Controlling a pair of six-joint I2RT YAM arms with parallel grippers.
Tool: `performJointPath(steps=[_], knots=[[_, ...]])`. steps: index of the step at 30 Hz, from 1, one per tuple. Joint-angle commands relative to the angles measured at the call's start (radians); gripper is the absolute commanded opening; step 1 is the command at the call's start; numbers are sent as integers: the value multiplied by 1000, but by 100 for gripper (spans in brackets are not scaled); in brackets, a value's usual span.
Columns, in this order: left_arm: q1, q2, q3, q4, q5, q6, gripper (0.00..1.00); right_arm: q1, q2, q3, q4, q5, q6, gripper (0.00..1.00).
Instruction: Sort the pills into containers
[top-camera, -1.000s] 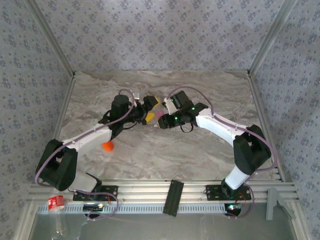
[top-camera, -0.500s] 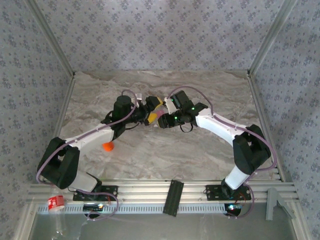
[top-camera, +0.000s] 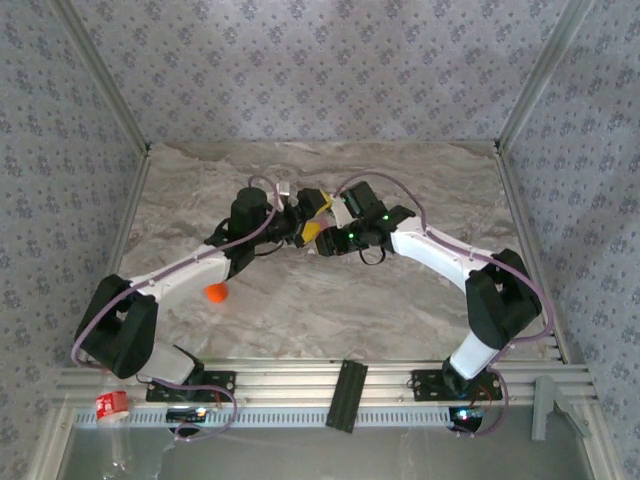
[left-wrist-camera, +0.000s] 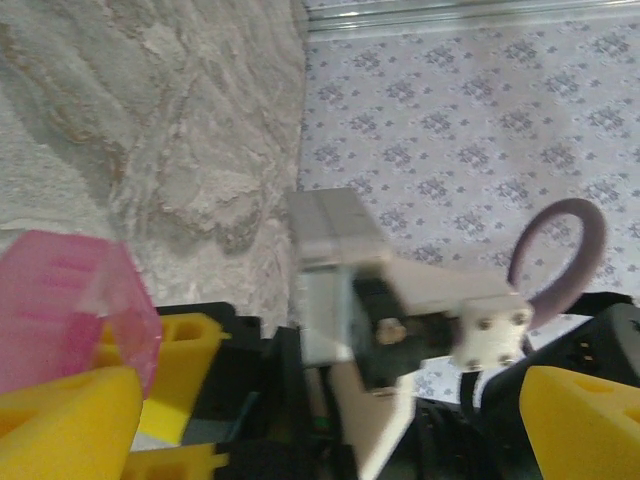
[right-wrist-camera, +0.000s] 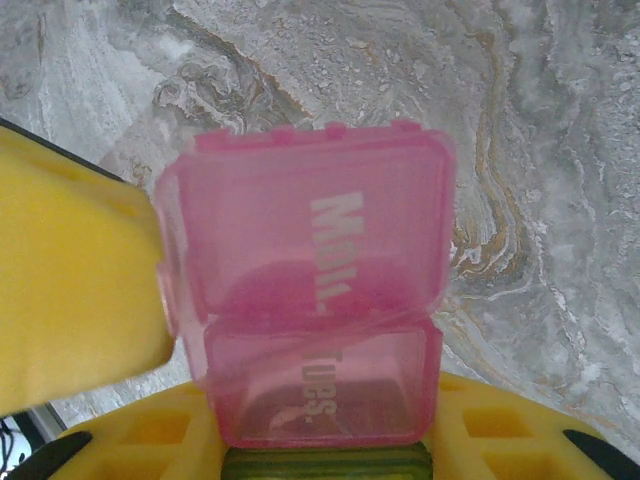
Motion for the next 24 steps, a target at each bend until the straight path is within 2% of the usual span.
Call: performJointPath(steps=[1,3,7,13,17,20,24], knots=[[-12,-27,54,15,5,-1,97,6,4,-2,11,-9,3,10],[-13,-34,63,-2,1,10,97,5,2,-2,8,-11,3,10],[-4,-88,78,-150,-70,91,98,-13,-10,-23,-50,-27,-13,10],[63,-207,72,-404,-241,246,100,-86,27,113,-364,-56,-203,13],[137,-246,30,-453,-286,255,100,-93,82,185,-506,8,-344,14],[178,-257,16,-479,-290,263,100,-84,128,201,-498,102,-391,16],[189,-266,28,-521,-302,294,100,-59,184,195,-456,203,-425,17]])
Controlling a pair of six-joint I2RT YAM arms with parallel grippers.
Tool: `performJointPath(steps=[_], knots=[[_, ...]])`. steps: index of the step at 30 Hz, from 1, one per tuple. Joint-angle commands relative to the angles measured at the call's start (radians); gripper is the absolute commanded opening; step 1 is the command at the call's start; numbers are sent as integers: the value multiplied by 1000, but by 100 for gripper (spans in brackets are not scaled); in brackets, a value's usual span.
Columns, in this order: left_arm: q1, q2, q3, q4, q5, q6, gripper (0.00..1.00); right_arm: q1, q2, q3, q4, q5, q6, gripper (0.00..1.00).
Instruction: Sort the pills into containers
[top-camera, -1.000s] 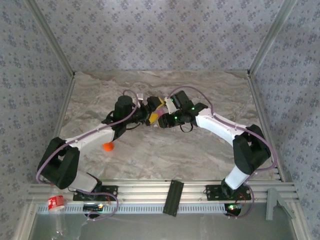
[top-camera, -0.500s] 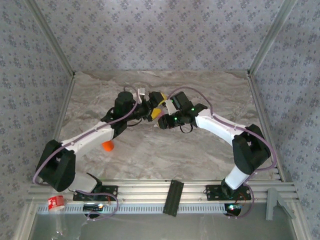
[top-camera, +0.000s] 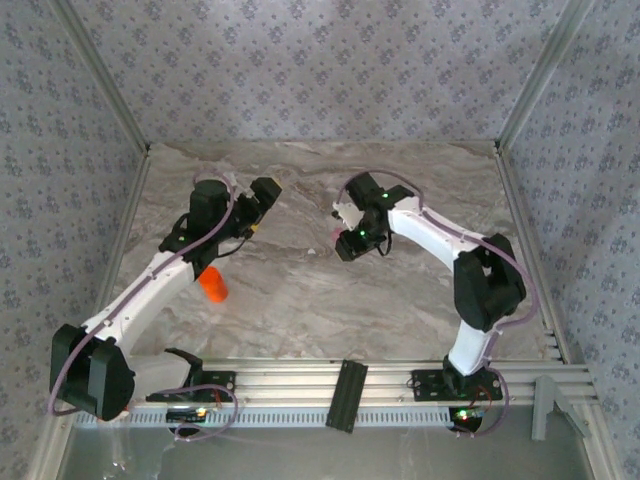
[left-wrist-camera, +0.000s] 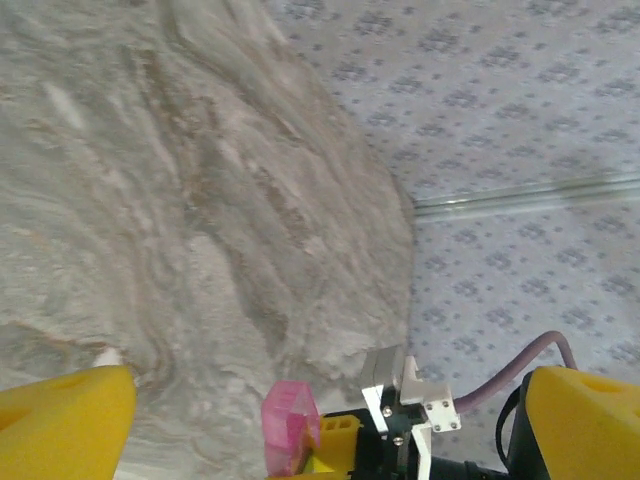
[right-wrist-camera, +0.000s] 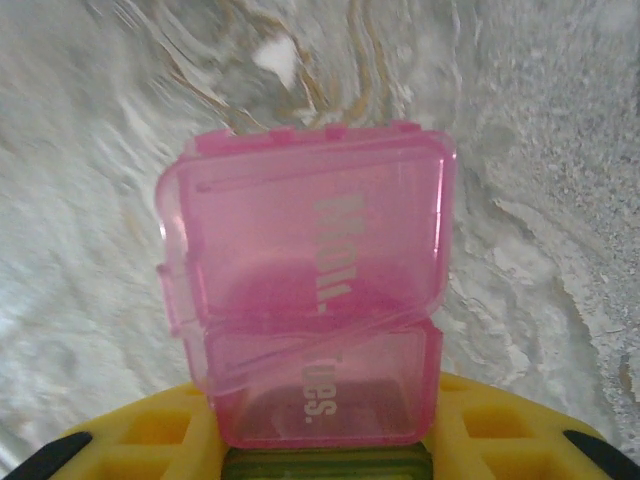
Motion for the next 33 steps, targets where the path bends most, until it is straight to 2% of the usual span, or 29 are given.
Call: performJointPath(steps=[1,15,24,29,33], knots=[[3,-22,4,-71,-23,54,100,22,52,7,-26,116,-91,17],[3,20,11,-63,-12,53,100,93,166,-41,46,169,-138,28],[3,24,9,-50,-6,46,100,104,145,-89,59,199,-134,66],[2,33,18,-46,0,46,100,101,108,-127,38,235,-109,73],[-3,49,30,-45,6,50,99,81,101,-137,18,288,-87,73]])
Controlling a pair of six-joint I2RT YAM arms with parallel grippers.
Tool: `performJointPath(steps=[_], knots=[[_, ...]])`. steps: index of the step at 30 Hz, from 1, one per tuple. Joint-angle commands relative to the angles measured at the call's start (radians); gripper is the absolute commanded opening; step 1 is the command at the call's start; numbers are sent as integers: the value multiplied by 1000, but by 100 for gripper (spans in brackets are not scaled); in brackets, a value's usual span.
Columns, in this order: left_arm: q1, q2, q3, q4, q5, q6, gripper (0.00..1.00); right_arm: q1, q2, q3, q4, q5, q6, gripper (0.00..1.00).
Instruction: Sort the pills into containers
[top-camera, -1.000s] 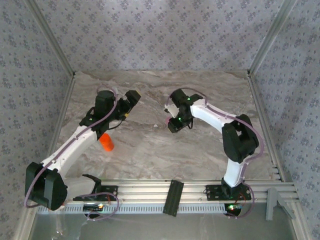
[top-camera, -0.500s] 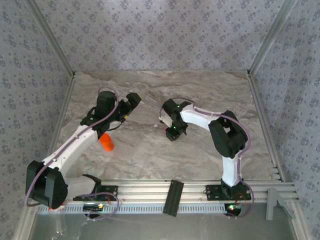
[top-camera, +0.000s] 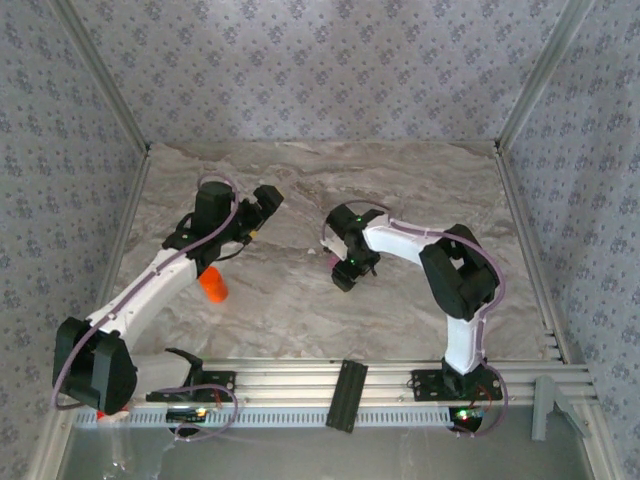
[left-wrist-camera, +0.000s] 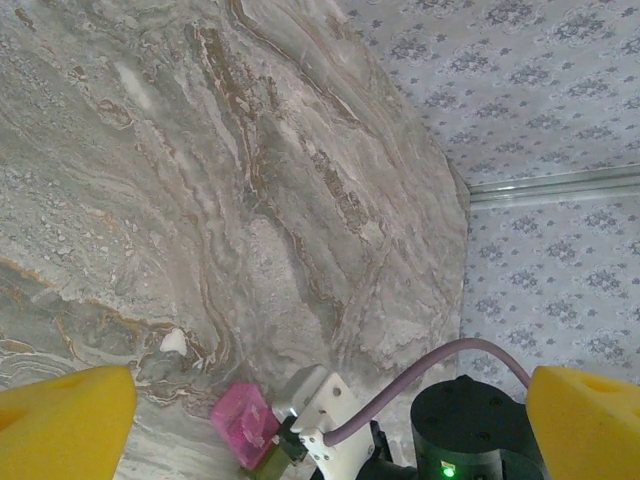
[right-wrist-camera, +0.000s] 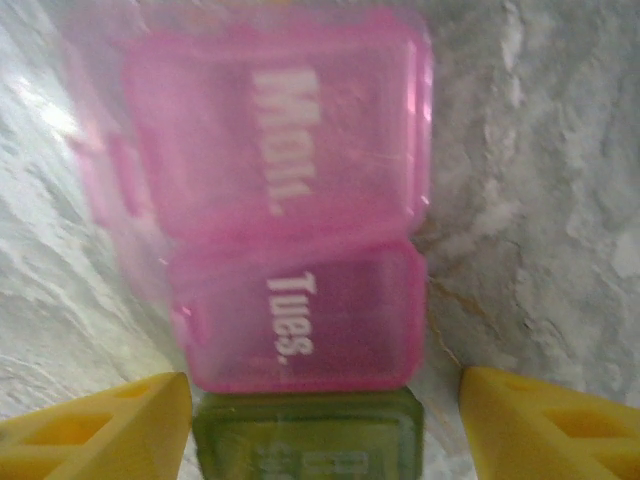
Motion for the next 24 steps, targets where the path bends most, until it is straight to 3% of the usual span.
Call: performJointPath(steps=[1,11,17,24], knots=[[-4,17,33,17,14,2,100,-25,-22,-19,-58,77,33,73],[-27,45,56,10,10,21,100,-102,-26,27,-55,80,83,72],[-34,53,83,-41,18,67,100,-132,-109,38,-130,-32,116,72],[-66,71,113,-179,41,228,100,-236,-275,-64,-35,-204,367,70]])
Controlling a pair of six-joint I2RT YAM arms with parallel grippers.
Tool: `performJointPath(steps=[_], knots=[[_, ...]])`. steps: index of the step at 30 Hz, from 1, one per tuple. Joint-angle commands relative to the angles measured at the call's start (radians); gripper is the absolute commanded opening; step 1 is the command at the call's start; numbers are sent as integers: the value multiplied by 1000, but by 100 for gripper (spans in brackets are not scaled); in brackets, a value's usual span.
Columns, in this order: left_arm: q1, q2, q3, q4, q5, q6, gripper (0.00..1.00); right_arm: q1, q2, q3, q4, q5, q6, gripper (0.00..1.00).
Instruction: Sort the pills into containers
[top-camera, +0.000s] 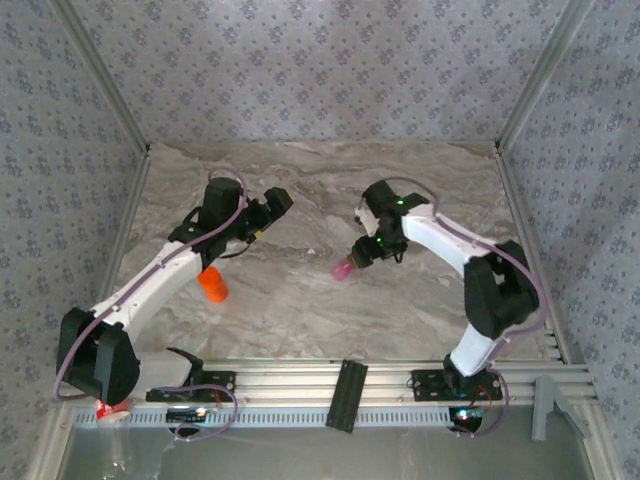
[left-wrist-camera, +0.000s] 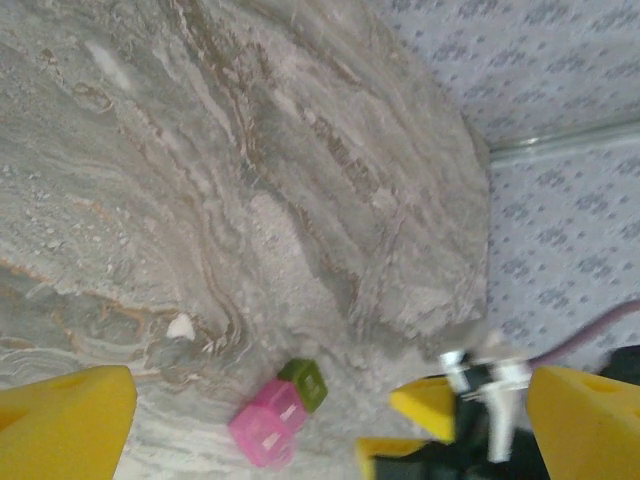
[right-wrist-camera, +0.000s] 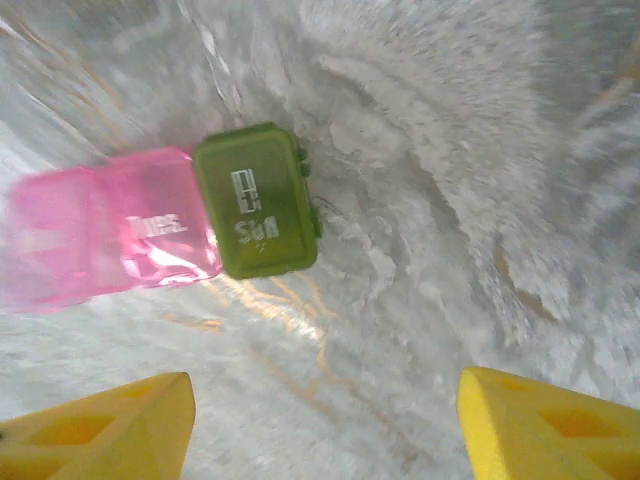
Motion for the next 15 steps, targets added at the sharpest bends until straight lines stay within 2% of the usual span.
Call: performJointPath(steps=[1,6,12,15], knots=[[-45,34,61,-135,9,151,99,-58,-38,-52,52,-124,178,70],[-162,124,143,-316,-114,371,98,-118,4,-95,161,-254,264,68],[-340,259,248,-443,-351,571,95,-114,57,-107,212,-253,282,67],[-400,331,291,-473,-415,621,92,-111,84,-109,250,-244,291,67]])
